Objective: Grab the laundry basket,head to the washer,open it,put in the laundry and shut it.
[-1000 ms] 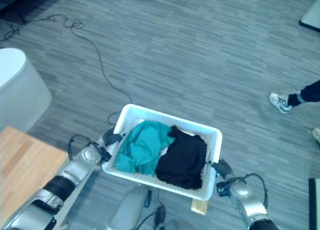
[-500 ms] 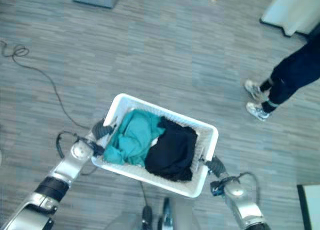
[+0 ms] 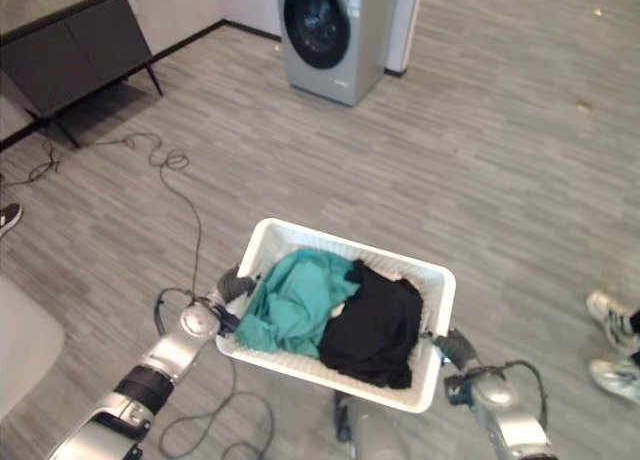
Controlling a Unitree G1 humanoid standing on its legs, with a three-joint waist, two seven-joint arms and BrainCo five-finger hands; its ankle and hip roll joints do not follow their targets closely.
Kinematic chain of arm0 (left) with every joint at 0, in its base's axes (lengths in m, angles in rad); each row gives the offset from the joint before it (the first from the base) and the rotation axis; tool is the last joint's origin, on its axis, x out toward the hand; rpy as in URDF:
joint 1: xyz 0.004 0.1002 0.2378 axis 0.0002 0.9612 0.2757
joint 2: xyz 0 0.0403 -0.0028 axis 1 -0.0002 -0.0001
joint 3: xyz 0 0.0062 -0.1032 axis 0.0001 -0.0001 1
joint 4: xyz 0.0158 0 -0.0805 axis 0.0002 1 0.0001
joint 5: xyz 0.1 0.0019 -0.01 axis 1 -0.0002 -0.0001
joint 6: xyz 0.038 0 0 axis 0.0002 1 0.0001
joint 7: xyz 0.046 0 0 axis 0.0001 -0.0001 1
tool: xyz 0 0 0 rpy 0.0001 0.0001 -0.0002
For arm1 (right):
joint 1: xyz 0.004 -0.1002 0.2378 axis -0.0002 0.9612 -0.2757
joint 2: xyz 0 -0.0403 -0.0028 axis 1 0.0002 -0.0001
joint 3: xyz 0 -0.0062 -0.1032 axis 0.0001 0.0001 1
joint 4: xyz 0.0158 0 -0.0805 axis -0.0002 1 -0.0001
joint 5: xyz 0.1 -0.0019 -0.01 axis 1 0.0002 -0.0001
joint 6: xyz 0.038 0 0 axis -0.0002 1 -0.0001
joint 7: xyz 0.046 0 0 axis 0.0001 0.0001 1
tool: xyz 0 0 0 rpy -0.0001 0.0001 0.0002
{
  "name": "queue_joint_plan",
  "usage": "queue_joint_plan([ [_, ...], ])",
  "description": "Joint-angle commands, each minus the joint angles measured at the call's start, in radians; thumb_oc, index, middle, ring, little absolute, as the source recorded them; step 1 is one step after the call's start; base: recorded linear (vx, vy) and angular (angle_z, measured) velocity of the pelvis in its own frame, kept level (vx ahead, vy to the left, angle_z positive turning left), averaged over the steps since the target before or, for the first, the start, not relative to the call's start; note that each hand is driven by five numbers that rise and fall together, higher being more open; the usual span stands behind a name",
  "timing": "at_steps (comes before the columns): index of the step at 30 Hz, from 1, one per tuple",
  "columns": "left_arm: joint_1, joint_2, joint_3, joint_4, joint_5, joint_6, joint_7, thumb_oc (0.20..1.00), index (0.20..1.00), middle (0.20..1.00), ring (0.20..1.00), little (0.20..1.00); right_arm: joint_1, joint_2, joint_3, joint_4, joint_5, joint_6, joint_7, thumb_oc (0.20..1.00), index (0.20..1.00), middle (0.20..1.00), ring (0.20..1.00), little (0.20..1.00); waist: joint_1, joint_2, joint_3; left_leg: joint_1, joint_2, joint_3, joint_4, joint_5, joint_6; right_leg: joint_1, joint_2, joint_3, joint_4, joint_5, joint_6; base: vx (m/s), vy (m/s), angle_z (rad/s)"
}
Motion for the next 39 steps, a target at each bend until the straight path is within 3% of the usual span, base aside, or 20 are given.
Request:
queue_joint_plan([
  [1,-0.073,0.096,0.048,-0.045,-0.047,-0.037,0.025,0.200,0.200,0.200,0.200,0.200,0.020,-0.042,-0.052,-0.125,0.084,-0.083,-0.001,0.200,0.200,0.200,0.200,0.200,0.015,-0.082,0.011,-0.123,0.046,0.043,-0.300,-0.196,0.014,0.213,-0.085,0.074,-0.176,-0.003,0.192,0.31,-0.235,-0.42],
  [4,-0.084,0.090,0.044,-0.044,-0.050,-0.040,0.028,0.200,0.200,0.200,0.200,0.200,0.024,-0.042,-0.058,-0.134,0.085,-0.085,-0.004,0.200,0.200,0.200,0.200,0.200,0.038,-0.082,0.024,-0.189,0.011,0.065,-0.399,-0.238,0.005,0.257,-0.074,0.075,-0.171,-0.033,0.192,0.23,-0.088,-0.40],
  [5,-0.092,0.088,0.043,-0.039,-0.042,-0.042,0.028,0.200,0.200,0.200,0.200,0.200,0.024,-0.044,-0.061,-0.140,0.078,-0.089,0.000,0.200,0.200,0.200,0.200,0.200,0.064,-0.084,0.032,-0.205,-0.034,0.084,-0.596,-0.236,-0.002,0.291,-0.072,0.077,-0.178,-0.051,0.205,0.44,-0.068,-0.62],
  [6,-0.096,0.088,0.039,-0.036,-0.040,-0.044,0.029,0.200,0.200,0.200,0.200,0.200,0.023,-0.043,-0.062,-0.144,0.077,-0.090,-0.001,0.200,0.200,0.200,0.200,0.200,0.073,-0.078,0.033,-0.214,-0.037,0.086,-0.698,-0.237,-0.007,0.314,-0.064,0.075,-0.181,-0.067,0.209,0.47,-0.040,-0.57],
  [8,-0.107,0.090,0.029,-0.023,-0.037,-0.044,0.032,0.200,0.200,0.200,0.200,0.200,0.016,-0.041,-0.058,-0.142,0.069,-0.097,-0.002,0.200,0.200,0.200,0.200,0.200,0.095,-0.063,0.024,-0.202,-0.049,0.073,-0.939,-0.161,-0.023,0.350,-0.050,0.066,-0.185,-0.096,0.212,0.39,0.002,-0.32],
  [10,-0.115,0.092,0.021,-0.008,-0.034,-0.043,0.036,0.200,0.200,0.200,0.200,0.200,0.000,-0.038,-0.049,-0.125,0.064,-0.107,-0.007,0.200,0.200,0.200,0.200,0.200,0.115,-0.057,0.023,-0.219,-0.073,0.058,-1.065,-0.128,-0.032,0.398,-0.037,0.069,-0.185,-0.137,0.209,0.37,-0.005,-0.32],
  [13,-0.107,0.104,0.024,-0.009,-0.038,-0.041,0.033,0.200,0.200,0.200,0.200,0.200,-0.032,-0.023,-0.027,-0.103,0.058,-0.104,-0.009,0.200,0.200,0.200,0.200,0.200,0.145,-0.053,0.015,-0.243,-0.091,0.042,-1.130,-0.106,-0.042,0.458,-0.022,0.110,-0.171,-0.190,0.200,0.44,0.036,-0.21],
  [16,-0.074,0.121,0.046,-0.017,-0.044,-0.043,0.027,0.200,0.200,0.200,0.200,0.200,-0.078,0.006,0.016,-0.067,0.037,-0.094,-0.005,0.200,0.200,0.200,0.200,0.200,0.182,-0.051,-0.018,-0.240,-0.092,0.017,-1.087,-0.075,-0.027,0.531,-0.031,0.183,-0.149,-0.245,0.204,0.63,0.148,-0.67],
  [18,-0.072,0.122,0.046,-0.018,-0.044,-0.043,0.027,0.200,0.200,0.200,0.200,0.200,-0.078,0.006,0.017,-0.066,0.037,-0.094,-0.005,0.200,0.200,0.200,0.200,0.200,0.183,-0.053,-0.018,-0.238,-0.093,0.019,-1.085,-0.077,-0.027,0.532,-0.033,0.184,-0.149,-0.247,0.205,0.45,0.165,-0.99],
  [19,-0.057,0.131,0.047,-0.009,-0.048,-0.047,0.025,0.200,0.200,0.200,0.200,0.200,-0.095,0.036,0.038,-0.041,0.024,-0.094,0.006,0.200,0.200,0.200,0.200,0.200,0.192,-0.087,-0.058,-0.246,-0.140,0.026,-0.986,-0.128,0.002,0.539,-0.105,0.189,-0.064,-0.202,0.252,0.66,0.297,-0.53],
  [20,-0.052,0.131,0.048,-0.007,-0.046,-0.048,0.024,0.200,0.200,0.200,0.200,0.200,-0.099,0.048,0.040,-0.031,0.011,-0.096,0.007,0.200,0.200,0.200,0.200,0.200,0.193,-0.095,-0.068,-0.240,-0.149,0.043,-0.965,-0.154,0.018,0.512,-0.123,0.196,0.013,-0.120,0.281,0.87,0.418,-0.28],
  [21,-0.045,0.140,0.050,-0.019,-0.056,-0.050,0.025,0.200,0.200,0.200,0.200,0.200,-0.116,0.064,0.043,-0.024,-0.012,-0.096,0.004,0.200,0.200,0.200,0.200,0.200,0.175,-0.094,-0.061,-0.202,-0.158,0.055,-0.954,-0.201,0.048,0.422,-0.139,0.213,0.216,0.026,0.326,0.47,0.263,-0.30],
  [22,-0.046,0.142,0.048,-0.024,-0.060,-0.052,0.029,0.200,0.200,0.200,0.200,0.200,-0.127,0.070,0.047,-0.015,-0.012,-0.100,0.001,0.200,0.200,0.200,0.200,0.200,0.159,-0.085,-0.052,-0.176,-0.158,0.057,-0.956,-0.221,0.062,0.385,-0.135,0.215,0.300,0.079,0.340,0.40,0.236,-0.50],
  [24,-0.051,0.154,0.056,-0.027,-0.065,-0.047,0.038,0.200,0.200,0.200,0.200,0.200,-0.143,0.083,0.043,-0.014,-0.026,-0.108,-0.007,0.200,0.200,0.200,0.200,0.200,0.135,-0.057,-0.023,-0.111,-0.141,0.070,-0.962,-0.259,0.082,0.270,-0.170,0.165,0.433,0.069,0.352,0.24,0.155,-0.06],
  [26,-0.045,0.158,0.073,-0.050,-0.068,-0.042,0.041,0.200,0.200,0.200,0.200,0.200,-0.151,0.096,0.035,-0.009,0.001,-0.114,-0.011,0.200,0.200,0.200,0.200,0.200,0.117,-0.037,-0.014,-0.056,-0.130,0.072,-0.973,-0.283,0.083,0.202,-0.226,0.089,0.374,0.008,0.326,0.23,0.085,-0.07],
  [27,-0.038,0.160,0.082,-0.064,-0.065,-0.044,0.038,0.200,0.200,0.200,0.200,0.200,-0.147,0.095,0.021,-0.016,-0.004,-0.117,-0.014,0.200,0.200,0.200,0.200,0.200,0.114,-0.033,-0.018,-0.036,-0.128,0.073,-0.981,-0.293,0.080,0.183,-0.239,0.060,0.309,-0.031,0.312,0.17,0.032,-0.01],
  [28,-0.038,0.160,0.082,-0.064,-0.065,-0.044,0.038,0.200,0.200,0.200,0.200,0.200,-0.147,0.095,0.021,-0.016,-0.004,-0.117,-0.014,0.200,0.200,0.200,0.200,0.200,0.114,-0.033,-0.018,-0.036,-0.128,0.073,-0.981,-0.293,0.080,0.183,-0.239,0.060,0.309,-0.031,0.312,0.31,-0.080,0.22],
  [29,-0.026,0.147,0.087,-0.079,-0.064,-0.058,0.038,0.200,0.200,0.200,0.200,0.200,-0.139,0.088,-0.009,-0.015,-0.005,-0.134,-0.027,0.200,0.200,0.200,0.200,0.200,0.084,-0.032,-0.015,0.002,-0.131,0.056,-0.986,-0.325,0.059,0.161,-0.268,0.039,0.084,-0.051,0.314,0.23,-0.093,0.32],
  [33,-0.037,0.125,0.073,-0.080,-0.036,-0.069,0.048,0.200,0.200,0.200,0.200,0.200,-0.123,0.082,-0.029,-0.021,-0.006,-0.149,-0.039,0.200,0.200,0.200,0.200,0.200,0.066,-0.047,-0.012,0.019,-0.144,0.035,-0.970,-0.355,0.048,0.185,-0.271,0.085,-0.077,-0.030,0.327,0.14,-0.114,0.42],
  [39,-0.015,0.109,0.068,-0.100,-0.029,-0.080,0.035,0.200,0.200,0.200,0.200,0.200,-0.088,0.076,-0.049,-0.015,-0.012,-0.154,-0.035,0.200,0.200,0.200,0.200,0.200,0.083,-0.057,-0.048,0.045,-0.134,0.041,-1.005,-0.349,0.030,0.281,-0.257,0.071,-0.179,-0.017,0.326,0.06,-0.105,0.18],
])
